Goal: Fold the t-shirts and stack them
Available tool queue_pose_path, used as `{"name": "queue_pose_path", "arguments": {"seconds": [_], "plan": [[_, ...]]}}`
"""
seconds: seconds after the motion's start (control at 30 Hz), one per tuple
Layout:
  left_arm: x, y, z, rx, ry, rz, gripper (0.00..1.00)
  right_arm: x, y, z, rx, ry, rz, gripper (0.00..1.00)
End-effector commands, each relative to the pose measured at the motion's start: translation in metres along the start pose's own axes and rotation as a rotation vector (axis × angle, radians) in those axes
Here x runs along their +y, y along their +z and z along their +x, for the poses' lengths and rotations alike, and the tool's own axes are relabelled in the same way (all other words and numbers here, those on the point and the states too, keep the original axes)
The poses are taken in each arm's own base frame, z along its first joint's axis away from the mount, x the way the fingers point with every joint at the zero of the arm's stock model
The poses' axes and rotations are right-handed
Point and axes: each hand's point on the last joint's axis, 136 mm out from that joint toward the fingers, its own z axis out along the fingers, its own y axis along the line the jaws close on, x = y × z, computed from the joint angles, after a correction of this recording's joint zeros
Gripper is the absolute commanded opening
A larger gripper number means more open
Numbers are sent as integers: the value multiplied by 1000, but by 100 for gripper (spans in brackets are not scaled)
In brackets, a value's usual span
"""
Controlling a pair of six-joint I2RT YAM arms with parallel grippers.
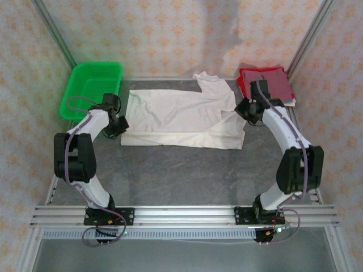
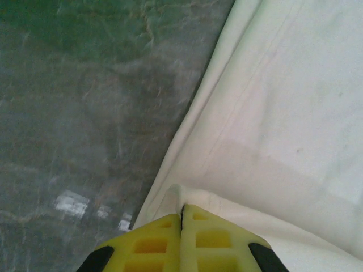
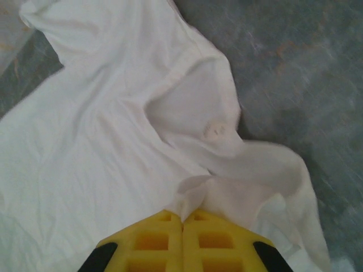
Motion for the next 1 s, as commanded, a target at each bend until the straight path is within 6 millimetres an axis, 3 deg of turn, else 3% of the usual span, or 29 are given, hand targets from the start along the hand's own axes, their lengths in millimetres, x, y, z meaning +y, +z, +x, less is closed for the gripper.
{"name": "queue_pose_path", "arguments": {"seconds": [0.0, 0.13, 0.27, 0.4, 0.47, 0.57, 0.77, 0.97], "plan": [[-5, -4, -36, -40, 28, -33, 35, 32, 11, -35, -44, -11, -59, 15], [-16, -12, -61, -77, 39, -31, 41, 60, 21, -59, -43, 2, -119, 22], [-15, -32, -53, -138, 32, -13, 42, 63, 18, -48, -2, 0, -152, 23], [-17, -38, -10, -140, 109, -4, 42, 33, 9, -6, 11, 5, -161, 24], [-25, -29, 17, -102, 185, 20, 43, 12, 10, 11, 18, 1, -120, 24], [-34, -17, 42, -59, 274, 16, 43, -8, 20, 34, 85, -22, -60, 26], [-46, 1, 43, -22, 280, 26, 42, -39, 38, 46, 117, -54, 111, 29], [-56, 11, 46, 2, 281, 47, 42, -53, 59, 47, 138, -42, 170, 36]]}}
